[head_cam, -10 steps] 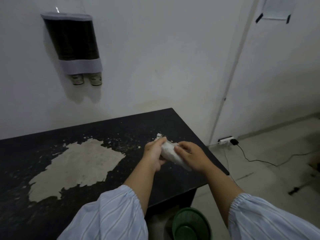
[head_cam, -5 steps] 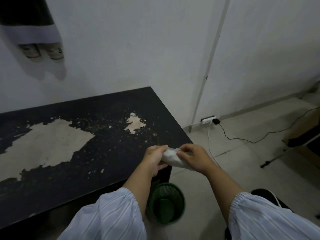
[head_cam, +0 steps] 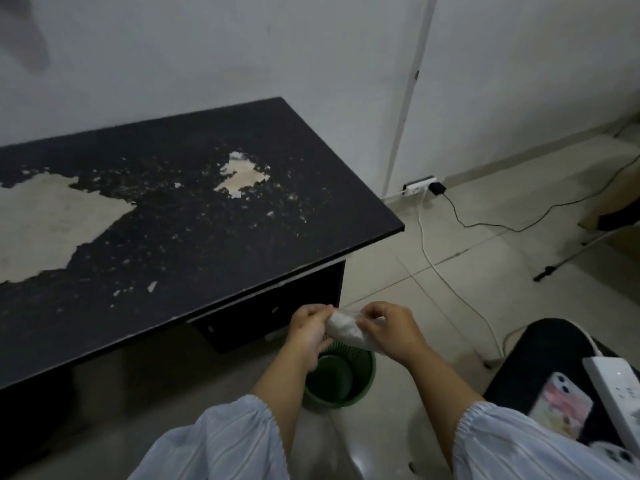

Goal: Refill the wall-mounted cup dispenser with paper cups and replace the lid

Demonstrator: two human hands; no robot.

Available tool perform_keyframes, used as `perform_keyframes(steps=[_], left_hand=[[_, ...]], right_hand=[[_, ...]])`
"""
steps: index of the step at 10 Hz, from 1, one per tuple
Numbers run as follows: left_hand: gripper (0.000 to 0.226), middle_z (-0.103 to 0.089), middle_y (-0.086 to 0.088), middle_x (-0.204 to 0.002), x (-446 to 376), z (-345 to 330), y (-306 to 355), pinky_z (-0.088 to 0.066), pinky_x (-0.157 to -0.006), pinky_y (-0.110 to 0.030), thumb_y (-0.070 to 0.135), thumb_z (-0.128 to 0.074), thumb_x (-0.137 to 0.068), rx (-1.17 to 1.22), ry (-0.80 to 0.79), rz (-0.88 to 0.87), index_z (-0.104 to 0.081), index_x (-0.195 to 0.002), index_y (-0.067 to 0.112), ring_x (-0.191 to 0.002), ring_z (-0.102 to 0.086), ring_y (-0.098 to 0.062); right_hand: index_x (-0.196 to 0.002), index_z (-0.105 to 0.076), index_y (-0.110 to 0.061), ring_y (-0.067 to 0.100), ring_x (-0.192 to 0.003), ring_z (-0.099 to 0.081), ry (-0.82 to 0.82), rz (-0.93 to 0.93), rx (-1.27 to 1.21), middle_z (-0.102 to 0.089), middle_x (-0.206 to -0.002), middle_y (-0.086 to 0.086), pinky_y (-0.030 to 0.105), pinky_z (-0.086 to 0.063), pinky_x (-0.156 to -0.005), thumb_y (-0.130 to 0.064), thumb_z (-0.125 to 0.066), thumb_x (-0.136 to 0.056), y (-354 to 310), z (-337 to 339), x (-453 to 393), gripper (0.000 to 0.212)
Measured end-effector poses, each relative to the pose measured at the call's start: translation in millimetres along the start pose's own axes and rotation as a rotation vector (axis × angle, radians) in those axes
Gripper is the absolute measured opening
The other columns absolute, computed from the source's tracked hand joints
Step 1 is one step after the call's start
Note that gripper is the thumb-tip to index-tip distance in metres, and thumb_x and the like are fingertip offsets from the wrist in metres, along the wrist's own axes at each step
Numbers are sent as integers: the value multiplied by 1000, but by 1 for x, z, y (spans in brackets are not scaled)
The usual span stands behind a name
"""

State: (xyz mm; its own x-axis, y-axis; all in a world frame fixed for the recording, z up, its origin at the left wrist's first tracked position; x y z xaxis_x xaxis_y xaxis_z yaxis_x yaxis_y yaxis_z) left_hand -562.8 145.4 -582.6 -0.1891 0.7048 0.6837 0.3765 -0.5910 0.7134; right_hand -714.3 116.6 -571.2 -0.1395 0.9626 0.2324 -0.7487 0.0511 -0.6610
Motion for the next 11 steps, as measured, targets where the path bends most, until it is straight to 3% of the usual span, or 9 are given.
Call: perform_keyframes(steps=[1, 2, 3, 5, 6, 9, 10, 11], left_hand=[[20, -58, -8, -113, -37, 15, -36, -45, -80, -33, 18, -59, -89, -35, 72, -3, -55, -108, 16, -104, -56, -23], [17, -56, -6, -112, -68, 20, -61, -43, -78, -31, 17, -57, -89, -99, 81, -33, -55, -105, 22, -101, -52, -21], [17, -55, -3, -104, -98, 22, -85, -40, -61, -24, 18, -57, -89, -155, 82, -57, -56, -105, 23, -84, -52, -12], [25, -60, -8, -106, -116, 31, -110, -45, -65, -26, 14, -57, -89, -205, 152, -58, -55, -113, 20, -87, -58, -22], [24, -61, -12, -114, -106, 32, -100, -45, -70, -27, 14, -56, -89, -198, 140, -28, -56, -111, 21, -96, -59, -26], [17, -59, -5, -110, -27, 21, -13, -46, -80, -31, 17, -55, -90, -385, 14, -160, -55, -106, 23, -100, -57, -24], [24, -59, -4, -99, 10, 29, 21, -45, -79, -26, 15, -56, -90, -491, -54, -189, -56, -114, 14, -93, -57, -19], [27, -56, 2, -89, 46, 45, 57, -42, -65, -16, 18, -56, -91, -560, -53, -218, -55, -117, 14, -83, -54, -11]], right_hand=[[-97, -70, -22, 27, -107, -56, -14, -54, -3, -71, -102, 3, 37, -49, -90, -31, -59, -85, 36, -41, -13, 18], [-100, -68, -22, 29, -108, -55, -3, -109, -22, -70, -105, 6, 38, -49, -88, -32, -57, -87, 66, -71, -27, 21], [-113, -63, -19, 29, -112, -54, -15, -132, -34, -65, -118, 7, 37, -47, -92, -33, -56, -88, 91, -99, -43, 30], [-125, -56, -17, 27, -116, -54, -15, -133, -27, -57, -129, 9, 37, -45, -97, -35, -57, -89, 104, -114, -49, 40], [-122, -57, -17, 26, -117, -54, -2, -125, -34, -58, -127, 7, 36, -44, -97, -33, -55, -90, 92, -99, -45, 35], [-118, -60, -17, 25, -111, -56, 26, 9, -31, -59, -125, 7, 33, -44, -92, -28, -56, -90, -5, -37, -30, 30], [-119, -59, -15, 23, -110, -56, -11, 63, -26, -60, -124, 6, 30, -43, -92, -26, -56, -90, -48, -21, -24, 31], [-119, -58, -15, 21, -107, -57, -38, 119, -13, -61, -122, 5, 30, -46, -89, -26, -55, -91, -95, -7, -15, 30]])
Point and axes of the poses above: each hand's wrist, its own x-axis away from the middle knuckle, its own z-axis out of the back of the hand, y = z × x, the point moved 3 cm from there along -x, towards the middle knuckle
